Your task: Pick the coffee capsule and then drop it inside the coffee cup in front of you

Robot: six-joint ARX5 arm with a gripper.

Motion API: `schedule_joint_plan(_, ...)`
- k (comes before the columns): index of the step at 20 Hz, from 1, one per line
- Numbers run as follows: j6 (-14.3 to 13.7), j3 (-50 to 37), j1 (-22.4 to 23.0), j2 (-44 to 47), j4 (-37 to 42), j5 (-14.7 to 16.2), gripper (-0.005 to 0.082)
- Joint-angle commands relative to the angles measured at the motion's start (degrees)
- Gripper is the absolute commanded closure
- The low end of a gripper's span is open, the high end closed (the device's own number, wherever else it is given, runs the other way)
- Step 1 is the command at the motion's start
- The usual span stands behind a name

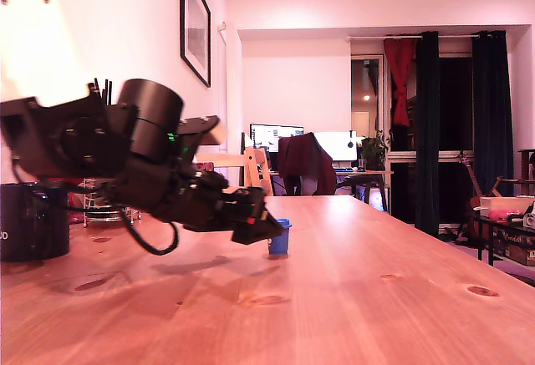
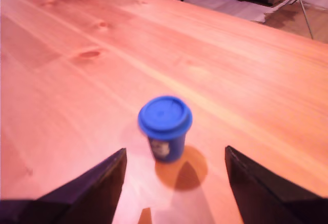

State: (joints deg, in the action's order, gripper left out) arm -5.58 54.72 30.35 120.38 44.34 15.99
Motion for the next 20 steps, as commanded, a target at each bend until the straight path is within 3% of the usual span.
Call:
schedule_joint_plan(1, 0.0, 1.6, 0.3, 2.5, -1.3, 0.0, 0.0216)
schedule_joint_plan(14, 1.1, 10.8, 0.8, 7.5, -8.8, 0.0, 0.0219)
schedule_joint_plan(20, 1.1, 11.0, 0.8, 7.6, -9.6, 0.3, 0.0219)
